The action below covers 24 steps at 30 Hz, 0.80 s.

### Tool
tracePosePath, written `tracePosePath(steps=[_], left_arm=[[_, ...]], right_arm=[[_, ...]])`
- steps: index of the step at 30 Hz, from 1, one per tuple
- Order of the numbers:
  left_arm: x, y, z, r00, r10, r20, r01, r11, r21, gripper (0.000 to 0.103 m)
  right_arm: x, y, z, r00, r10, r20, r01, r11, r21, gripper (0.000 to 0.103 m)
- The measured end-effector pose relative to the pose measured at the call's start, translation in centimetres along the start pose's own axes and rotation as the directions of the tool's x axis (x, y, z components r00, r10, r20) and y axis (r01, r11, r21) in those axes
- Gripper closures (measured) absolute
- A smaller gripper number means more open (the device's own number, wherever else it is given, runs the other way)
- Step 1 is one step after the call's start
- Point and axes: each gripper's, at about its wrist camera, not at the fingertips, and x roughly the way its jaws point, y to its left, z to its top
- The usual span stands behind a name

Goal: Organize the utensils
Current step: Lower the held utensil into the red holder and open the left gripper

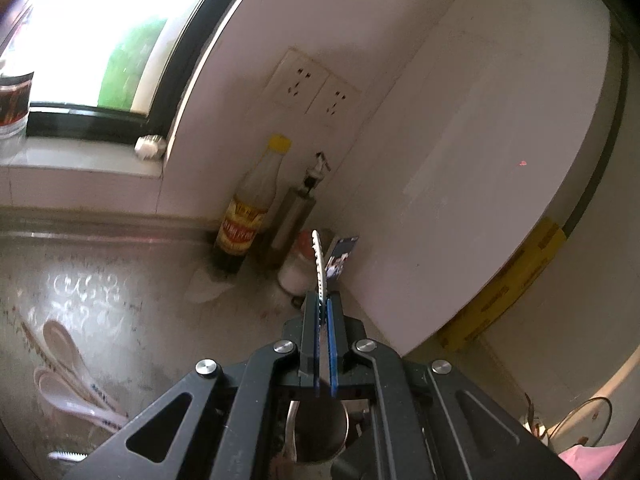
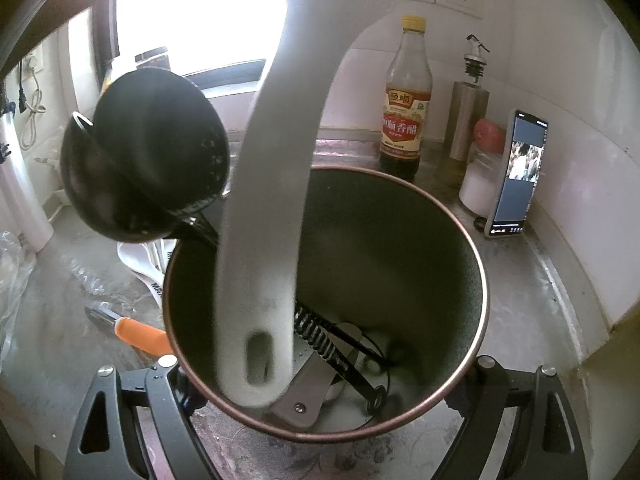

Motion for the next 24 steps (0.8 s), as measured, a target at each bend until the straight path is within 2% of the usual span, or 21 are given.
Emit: tracePosePath(steps=[8, 13, 24], left_arm=[[-0.06, -0.08, -0.70, 0.996, 0.042, -0.081, -0.044, 0.999, -0.019, 0.100], [0.12, 0.03, -0.97, 0.992, 0.038, -0.120, -0.043, 0.998, -0.041, 0.100], [-0.29, 0.22, -0.67, 0.992, 0.042, -0.120, -0.049, 0.997, -0.056, 0.100]], right_arm=[[-0.02, 0.00, -0.01, 1.000, 0.001, 0.000, -0.001, 1.000, 0.001, 0.013], [-0.02, -0.01, -0.01, 1.000, 0.001, 0.000, -0.001, 1.000, 0.001, 0.013], [-0.01, -0.03, 0.00, 1.000, 0.000, 0.000, 0.000, 1.000, 0.001, 0.013]])
